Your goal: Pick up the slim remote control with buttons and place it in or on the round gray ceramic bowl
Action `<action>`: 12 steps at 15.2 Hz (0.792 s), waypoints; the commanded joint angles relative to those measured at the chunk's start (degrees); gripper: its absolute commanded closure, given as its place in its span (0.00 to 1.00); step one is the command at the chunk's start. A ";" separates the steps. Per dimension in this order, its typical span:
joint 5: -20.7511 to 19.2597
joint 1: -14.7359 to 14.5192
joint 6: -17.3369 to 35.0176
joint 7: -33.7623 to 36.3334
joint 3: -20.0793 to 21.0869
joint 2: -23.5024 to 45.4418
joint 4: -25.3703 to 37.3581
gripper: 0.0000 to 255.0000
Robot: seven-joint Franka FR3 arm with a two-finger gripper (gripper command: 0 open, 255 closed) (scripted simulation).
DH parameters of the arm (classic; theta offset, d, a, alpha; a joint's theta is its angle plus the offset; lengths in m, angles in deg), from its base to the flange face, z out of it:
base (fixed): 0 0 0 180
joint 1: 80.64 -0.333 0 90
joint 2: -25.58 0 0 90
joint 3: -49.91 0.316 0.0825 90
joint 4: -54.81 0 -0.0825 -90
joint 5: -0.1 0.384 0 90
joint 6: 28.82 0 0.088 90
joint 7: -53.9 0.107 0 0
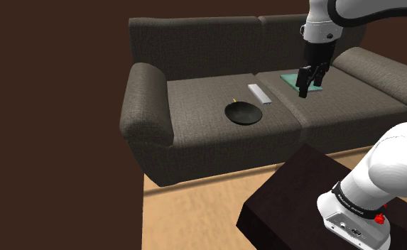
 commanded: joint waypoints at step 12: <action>-2.19 3.42 19.80 -1.81 -6.45 18.94 3.12 0.00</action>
